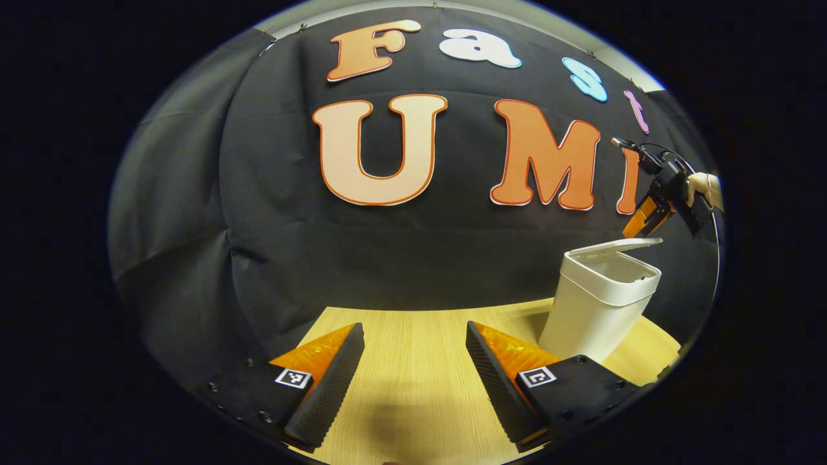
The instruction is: Press the lid of the desktop garbage bin to open it, pick up the crumpled paper on the desktop and throw it into the bin, then pick up the pop can on the desktop and drop it into the bin, and finally close the garbage bin lid.
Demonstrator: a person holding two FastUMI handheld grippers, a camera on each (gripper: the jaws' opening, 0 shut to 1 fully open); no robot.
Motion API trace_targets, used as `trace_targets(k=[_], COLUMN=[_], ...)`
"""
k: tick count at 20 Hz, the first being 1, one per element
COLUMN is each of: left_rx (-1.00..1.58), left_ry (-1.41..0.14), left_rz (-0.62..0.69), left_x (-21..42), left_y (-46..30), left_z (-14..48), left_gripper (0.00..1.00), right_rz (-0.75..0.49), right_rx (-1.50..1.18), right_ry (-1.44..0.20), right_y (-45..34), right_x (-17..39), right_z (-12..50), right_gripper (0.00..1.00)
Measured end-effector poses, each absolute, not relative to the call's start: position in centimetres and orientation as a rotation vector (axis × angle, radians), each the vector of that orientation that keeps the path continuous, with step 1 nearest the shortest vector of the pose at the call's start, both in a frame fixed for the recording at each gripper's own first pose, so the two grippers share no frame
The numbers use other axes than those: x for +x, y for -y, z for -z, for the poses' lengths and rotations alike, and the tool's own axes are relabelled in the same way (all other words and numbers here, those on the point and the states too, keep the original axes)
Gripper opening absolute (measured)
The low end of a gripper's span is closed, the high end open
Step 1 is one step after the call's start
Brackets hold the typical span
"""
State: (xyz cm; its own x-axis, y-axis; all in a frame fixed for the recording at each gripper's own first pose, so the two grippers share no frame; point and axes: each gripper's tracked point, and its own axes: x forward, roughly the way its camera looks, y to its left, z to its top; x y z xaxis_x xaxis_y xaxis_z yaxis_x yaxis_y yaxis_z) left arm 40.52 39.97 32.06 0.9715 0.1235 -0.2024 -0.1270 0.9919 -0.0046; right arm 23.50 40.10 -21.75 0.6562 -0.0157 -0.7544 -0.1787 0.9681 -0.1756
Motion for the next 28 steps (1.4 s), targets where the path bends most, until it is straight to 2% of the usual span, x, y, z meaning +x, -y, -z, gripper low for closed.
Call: trace_targets(k=[8, 18, 21, 24, 28], left_rx=[-0.006, 0.005, -0.007, -0.021, -0.004], left_ry=[-0.209, -0.224, -0.228, -0.221, -0.203], left_rz=[-0.110, -0.082, -0.072, -0.059, -0.067], left_x=[39.0, 39.0, 39.3, 39.5, 39.5], left_y=[-40.0, -39.7, -39.2, -38.2, -38.4], left_z=[-31.9, -31.2, -30.9, -31.2, -32.2], left_gripper=[1.00, 1.00, 1.00, 1.00, 1.00], right_rz=[-0.110, -0.107, -0.151, -0.164, -0.149], right_rx=[-0.160, -0.186, -0.210, -0.196, -0.137], right_ry=[-0.933, -0.967, -1.011, -0.995, -0.884], right_y=[-40.9, -40.8, -41.0, -41.1, -40.8], right_x=[19.6, 18.4, 18.0, 18.4, 18.7], right_z=[25.7, 27.1, 27.4, 27.3, 26.8], right_gripper=[0.99, 1.00, 1.00, 1.00, 0.99])
